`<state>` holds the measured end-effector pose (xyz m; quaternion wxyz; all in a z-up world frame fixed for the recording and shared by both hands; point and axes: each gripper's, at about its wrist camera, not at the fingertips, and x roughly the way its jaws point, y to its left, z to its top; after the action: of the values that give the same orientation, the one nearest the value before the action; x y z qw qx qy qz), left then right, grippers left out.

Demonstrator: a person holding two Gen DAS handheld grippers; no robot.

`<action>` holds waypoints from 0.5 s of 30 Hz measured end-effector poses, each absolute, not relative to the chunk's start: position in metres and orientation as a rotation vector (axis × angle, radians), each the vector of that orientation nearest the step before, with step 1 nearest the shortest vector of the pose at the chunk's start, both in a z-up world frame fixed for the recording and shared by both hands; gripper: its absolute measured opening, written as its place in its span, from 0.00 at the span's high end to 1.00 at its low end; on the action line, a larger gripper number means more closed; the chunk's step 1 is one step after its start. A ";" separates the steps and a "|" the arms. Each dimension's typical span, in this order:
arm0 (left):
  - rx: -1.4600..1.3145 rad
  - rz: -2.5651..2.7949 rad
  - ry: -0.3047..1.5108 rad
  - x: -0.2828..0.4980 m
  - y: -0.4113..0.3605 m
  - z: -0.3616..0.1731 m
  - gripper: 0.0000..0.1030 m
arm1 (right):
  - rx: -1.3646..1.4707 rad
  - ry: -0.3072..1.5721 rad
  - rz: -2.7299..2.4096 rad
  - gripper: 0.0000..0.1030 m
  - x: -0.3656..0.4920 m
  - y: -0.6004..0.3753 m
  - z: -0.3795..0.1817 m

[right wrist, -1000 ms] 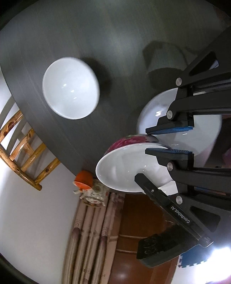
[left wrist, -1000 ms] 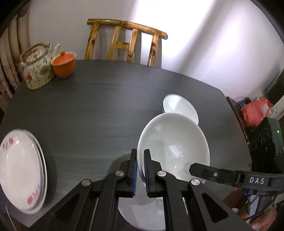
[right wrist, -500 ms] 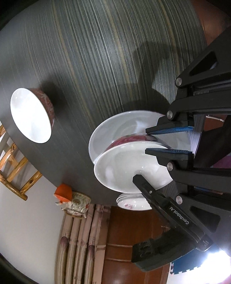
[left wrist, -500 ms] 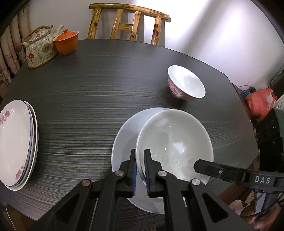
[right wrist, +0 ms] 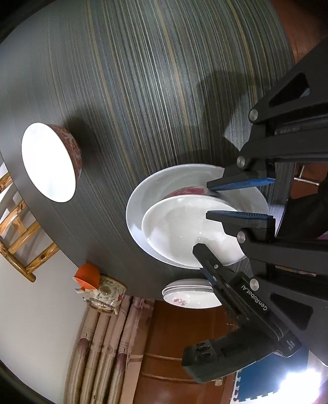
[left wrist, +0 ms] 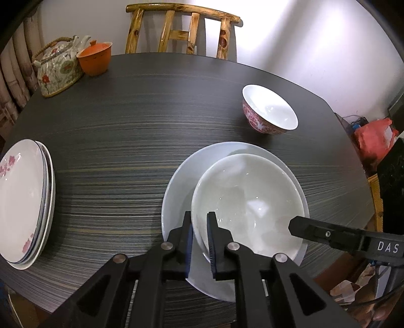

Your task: Organize plates and bowls

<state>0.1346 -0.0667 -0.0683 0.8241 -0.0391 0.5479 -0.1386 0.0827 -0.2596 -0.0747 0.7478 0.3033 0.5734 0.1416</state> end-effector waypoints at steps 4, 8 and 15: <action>-0.078 -0.287 1.154 0.133 -0.067 -0.065 0.90 | 0.660 1.252 0.309 0.83 0.083 -0.259 -0.075; -0.072 -0.277 1.132 0.129 -0.066 -0.058 0.83 | 0.667 1.235 0.309 0.83 0.079 -0.260 -0.071; -0.015 -0.268 1.079 0.122 -0.072 -0.040 0.82 | 0.711 1.184 0.329 0.82 0.071 -0.274 -0.065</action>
<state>0.1224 -0.0722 -0.0402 0.8493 -0.0071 0.5123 -0.1273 0.0707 -0.2739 -0.0646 0.7585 0.3262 0.5436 0.1512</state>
